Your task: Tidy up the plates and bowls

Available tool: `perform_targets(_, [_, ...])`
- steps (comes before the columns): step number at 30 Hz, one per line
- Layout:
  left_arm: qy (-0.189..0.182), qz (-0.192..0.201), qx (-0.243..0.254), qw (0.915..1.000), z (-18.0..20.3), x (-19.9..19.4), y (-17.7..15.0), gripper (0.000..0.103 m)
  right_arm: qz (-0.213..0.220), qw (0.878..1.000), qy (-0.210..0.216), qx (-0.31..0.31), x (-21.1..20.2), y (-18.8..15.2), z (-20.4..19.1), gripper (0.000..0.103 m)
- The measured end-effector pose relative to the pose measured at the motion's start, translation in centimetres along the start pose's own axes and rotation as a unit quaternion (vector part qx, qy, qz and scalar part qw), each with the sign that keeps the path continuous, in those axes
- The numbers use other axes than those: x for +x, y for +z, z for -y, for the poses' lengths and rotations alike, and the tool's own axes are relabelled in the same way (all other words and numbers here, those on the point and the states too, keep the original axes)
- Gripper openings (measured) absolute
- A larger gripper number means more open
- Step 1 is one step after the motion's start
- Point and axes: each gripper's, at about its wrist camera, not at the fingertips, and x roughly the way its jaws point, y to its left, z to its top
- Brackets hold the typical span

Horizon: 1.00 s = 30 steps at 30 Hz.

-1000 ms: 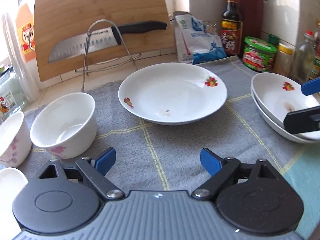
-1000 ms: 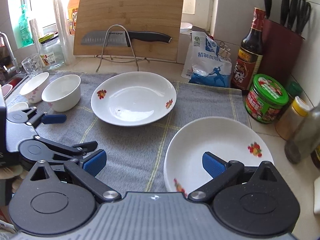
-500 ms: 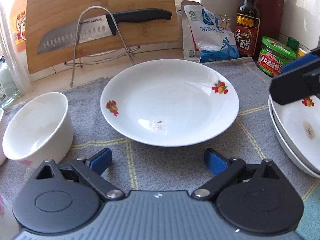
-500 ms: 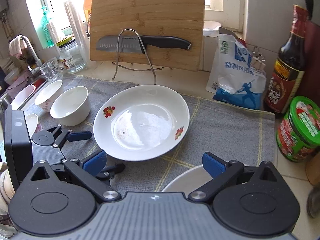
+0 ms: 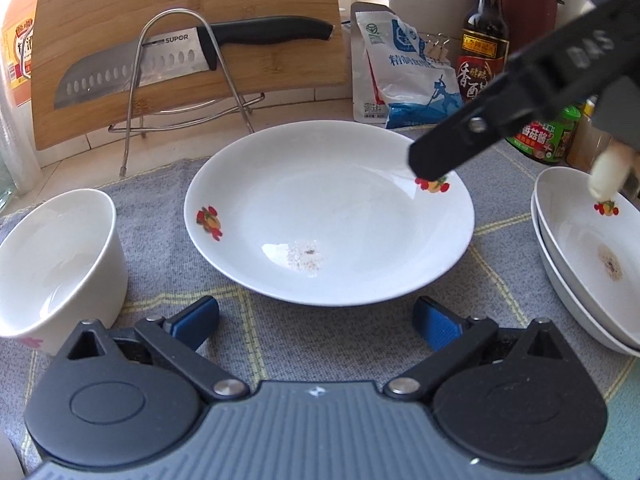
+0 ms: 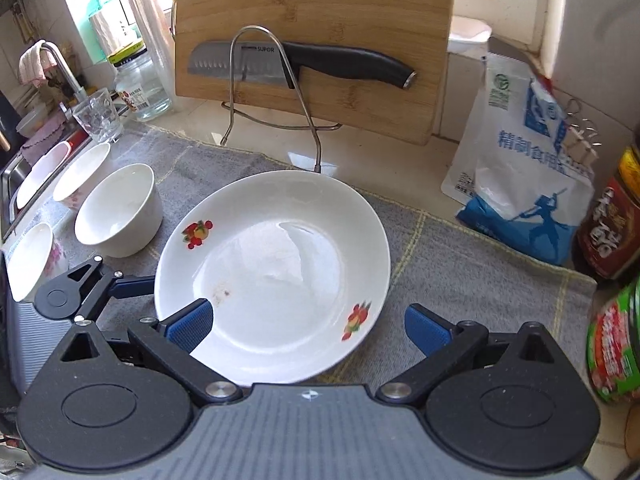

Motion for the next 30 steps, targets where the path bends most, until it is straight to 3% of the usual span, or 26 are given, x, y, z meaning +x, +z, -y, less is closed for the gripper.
perform_targets(11, [0.004,0.008,-0.005,1.0,0.0,0.2,0.1,0.103,-0.049,0.997,0.058,-0.016,5.1,3.1,2.6,0.103])
perform_targets(30, [-0.006,0.012,0.008,0.9999,-0.2,0.6,0.5,0.103,-0.073,0.982,0.173,-0.024,9.5,7.5,4.0,0.103])
